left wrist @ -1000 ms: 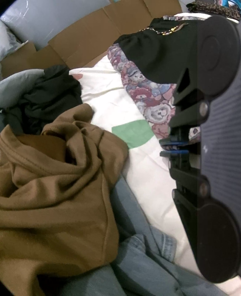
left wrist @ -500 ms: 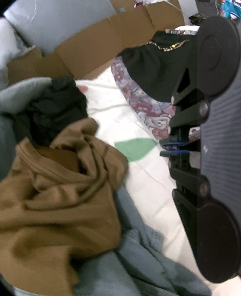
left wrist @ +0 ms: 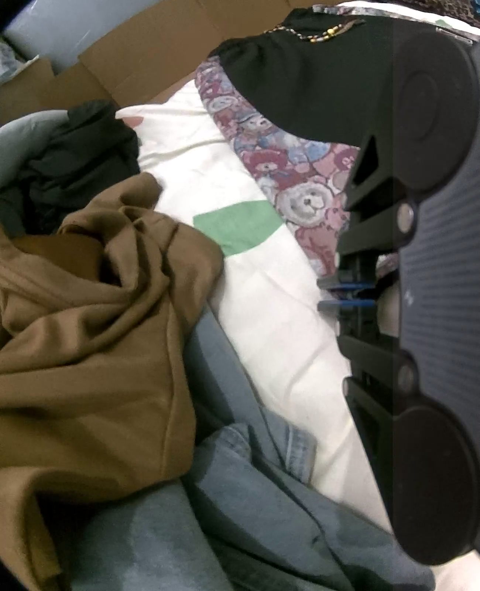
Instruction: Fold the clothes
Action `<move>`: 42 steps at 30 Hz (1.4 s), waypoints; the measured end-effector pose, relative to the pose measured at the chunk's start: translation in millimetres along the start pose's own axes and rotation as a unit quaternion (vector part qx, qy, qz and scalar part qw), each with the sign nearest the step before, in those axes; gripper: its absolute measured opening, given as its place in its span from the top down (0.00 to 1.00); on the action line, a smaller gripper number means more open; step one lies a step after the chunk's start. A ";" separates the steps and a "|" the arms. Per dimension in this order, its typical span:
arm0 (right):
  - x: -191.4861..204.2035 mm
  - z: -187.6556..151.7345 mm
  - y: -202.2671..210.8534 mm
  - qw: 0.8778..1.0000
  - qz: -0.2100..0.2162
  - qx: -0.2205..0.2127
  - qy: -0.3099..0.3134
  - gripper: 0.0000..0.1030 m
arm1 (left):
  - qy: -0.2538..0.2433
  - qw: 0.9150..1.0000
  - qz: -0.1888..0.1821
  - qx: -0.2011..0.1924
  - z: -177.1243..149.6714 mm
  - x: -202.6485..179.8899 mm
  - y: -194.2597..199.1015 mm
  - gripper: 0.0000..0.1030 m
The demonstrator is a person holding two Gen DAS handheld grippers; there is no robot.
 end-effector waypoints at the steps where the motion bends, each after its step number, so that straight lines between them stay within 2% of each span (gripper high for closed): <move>1: 0.1 0.1 0.2 1.000 -0.003 -0.002 -0.005 0.94 | 0.001 1.000 0.006 0.002 0.5 0.6 2.3 0.88; 2: 2.7 0.2 2.1 1.000 -0.001 -0.004 -0.004 0.94 | 0.003 1.000 0.012 0.002 1.9 1.2 5.8 0.82; 4: 8.0 0.3 6.0 1.000 0.002 -0.007 -0.003 0.92 | 0.005 1.000 0.023 -0.012 5.8 3.1 16.5 0.81; 6: 17.5 1.7 12.7 1.000 0.004 -0.010 0.012 0.77 | 0.005 0.999 0.033 -0.031 11.0 4.4 27.1 0.79; 7: 22.8 2.6 16.7 1.000 0.006 -0.012 0.020 0.66 | 0.006 0.999 0.032 -0.037 13.3 4.6 30.9 0.78; 8: 28.3 3.9 21.4 0.999 0.009 -0.016 0.029 0.62 | 0.010 0.999 0.026 -0.040 15.2 4.1 34.3 0.78; 12: 44.2 10.9 41.7 0.998 0.009 -0.042 0.056 0.62 | 0.010 0.999 0.008 -0.048 19.6 -7.7 43.4 0.78; 18: 53.0 30.2 65.1 0.993 0.004 -0.089 0.082 0.62 | -0.020 0.998 -0.030 -0.050 17.2 -42.9 48.0 0.78; 21: 52.5 41.4 68.8 0.991 0.005 -0.100 0.087 0.62 | -0.035 0.997 -0.042 -0.050 15.0 -59.1 47.0 0.78; 24: 59.3 54.8 62.4 0.988 -0.009 -0.099 0.121 0.63 | -0.050 0.996 -0.049 -0.050 13.0 -74.0 45.4 0.78; 27: 73.0 73.8 60.7 0.980 -0.010 -0.122 0.159 0.63 | -0.066 0.995 -0.056 -0.051 10.9 -88.9 43.7 0.78; 35: 103.9 119.2 37.6 0.968 -0.014 -0.128 0.217 0.63 | -0.073 0.996 -0.039 -0.031 2.9 -85.4 24.2 0.78; 42: 86.7 132.0 8.0 0.969 -0.043 -0.106 0.219 0.63 | -0.062 0.998 -0.015 -0.007 -5.7 -64.4 5.8 0.79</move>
Point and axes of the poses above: each gripper's, at about its wrist camera, not at the fingertips, and y roughly against the way its jaws point, x to its left, z to its top, the point moved 5 cm from there along -y, roughly the way its jaws point, and after that the axes turned 15 degrees about z, right-handed, at the moved point
